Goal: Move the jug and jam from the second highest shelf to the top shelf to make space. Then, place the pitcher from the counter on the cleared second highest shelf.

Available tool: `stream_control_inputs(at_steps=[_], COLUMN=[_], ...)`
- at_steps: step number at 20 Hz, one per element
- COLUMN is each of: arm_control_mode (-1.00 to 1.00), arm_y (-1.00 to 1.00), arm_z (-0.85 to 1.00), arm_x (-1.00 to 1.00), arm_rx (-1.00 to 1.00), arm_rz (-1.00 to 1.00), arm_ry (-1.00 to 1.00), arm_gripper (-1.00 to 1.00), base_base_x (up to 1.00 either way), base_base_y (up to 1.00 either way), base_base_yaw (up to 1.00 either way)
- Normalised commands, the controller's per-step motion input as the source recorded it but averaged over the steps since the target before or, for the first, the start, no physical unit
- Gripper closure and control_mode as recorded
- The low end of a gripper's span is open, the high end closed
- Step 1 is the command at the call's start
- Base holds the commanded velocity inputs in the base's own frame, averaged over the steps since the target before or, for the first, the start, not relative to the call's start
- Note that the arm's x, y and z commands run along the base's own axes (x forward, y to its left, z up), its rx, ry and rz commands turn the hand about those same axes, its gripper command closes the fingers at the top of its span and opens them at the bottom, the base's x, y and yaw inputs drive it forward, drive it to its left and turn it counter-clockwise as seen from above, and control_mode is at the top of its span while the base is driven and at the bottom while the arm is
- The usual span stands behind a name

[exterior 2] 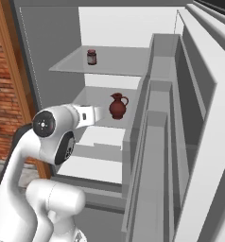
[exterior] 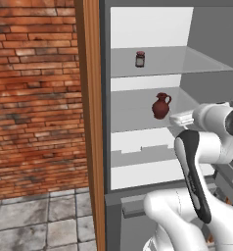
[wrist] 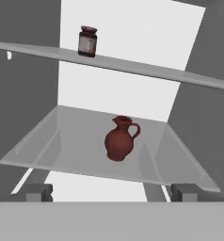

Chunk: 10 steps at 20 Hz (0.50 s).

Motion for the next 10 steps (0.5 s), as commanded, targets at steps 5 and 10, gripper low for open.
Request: stream_control_inputs(at_steps=[5, 10], arm_control_mode=[-1.00, -1.00], arm_y=[-0.12, -0.32], arm_z=[0.00, 0.00], arm_x=[0.03, 0.08], arm_rx=[0.00, 0.01], arm_rz=[-0.03, 0.00], arm_ry=[0.00, 0.00], arm_gripper=[-1.00, -1.00], base_base_x=[0.00, 0.00], base_base_y=[0.00, 0.00], base_base_yaw=[0.00, 0.00])
